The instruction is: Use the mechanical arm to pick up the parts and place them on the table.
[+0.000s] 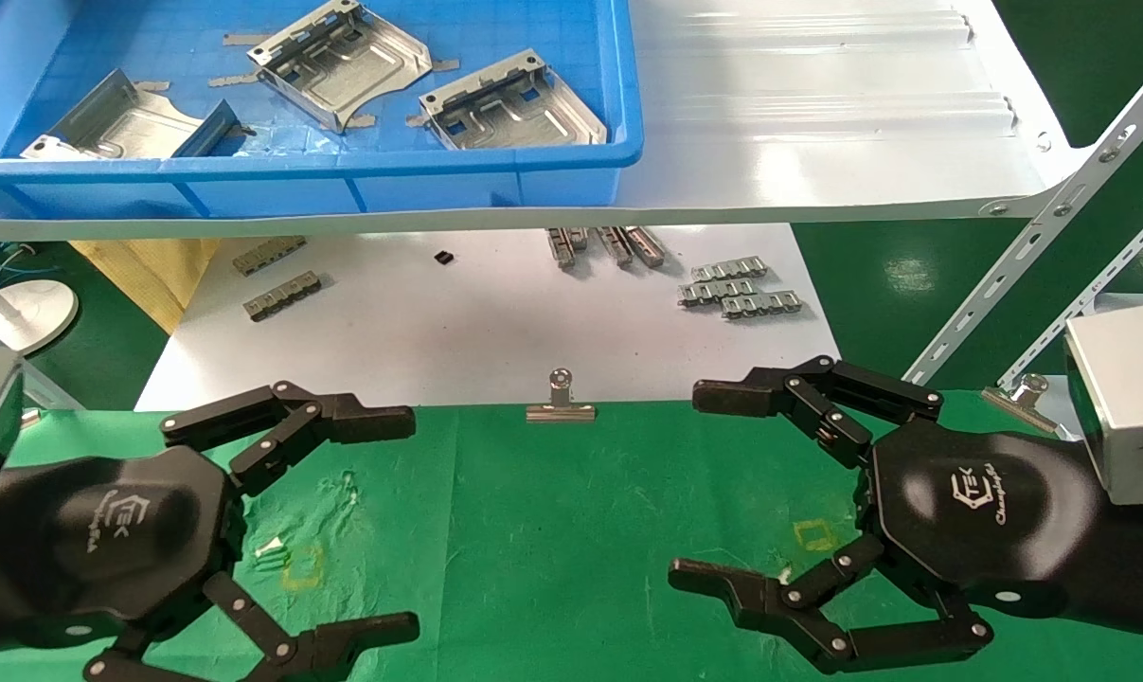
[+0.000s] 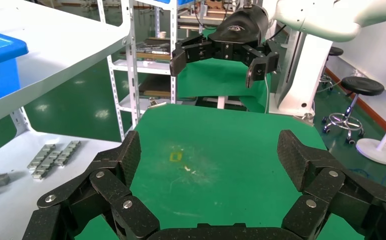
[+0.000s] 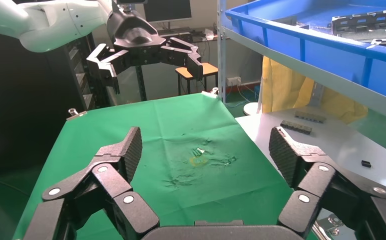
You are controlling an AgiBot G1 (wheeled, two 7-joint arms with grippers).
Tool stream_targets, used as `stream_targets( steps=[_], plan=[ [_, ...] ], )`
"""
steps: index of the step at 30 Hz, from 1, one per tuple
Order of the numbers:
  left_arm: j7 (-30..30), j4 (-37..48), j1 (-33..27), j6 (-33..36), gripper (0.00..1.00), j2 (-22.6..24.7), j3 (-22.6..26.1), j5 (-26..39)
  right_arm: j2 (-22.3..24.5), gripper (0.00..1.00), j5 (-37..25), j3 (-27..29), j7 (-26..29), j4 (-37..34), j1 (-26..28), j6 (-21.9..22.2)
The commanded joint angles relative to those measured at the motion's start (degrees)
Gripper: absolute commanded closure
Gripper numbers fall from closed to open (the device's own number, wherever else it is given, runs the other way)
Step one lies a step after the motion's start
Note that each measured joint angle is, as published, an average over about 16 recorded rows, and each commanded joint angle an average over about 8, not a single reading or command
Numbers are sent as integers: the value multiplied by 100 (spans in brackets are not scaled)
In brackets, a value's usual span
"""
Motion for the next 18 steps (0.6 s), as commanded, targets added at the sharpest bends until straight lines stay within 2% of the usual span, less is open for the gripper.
stream_targets(
  steps=[1,18],
  plan=[
    [0,0,0,0,0,0,0,0,0,100,0,0,0,0,0,0],
    [0,0,0,0,0,0,0,0,0,100,0,0,0,0,0,0]
  ],
)
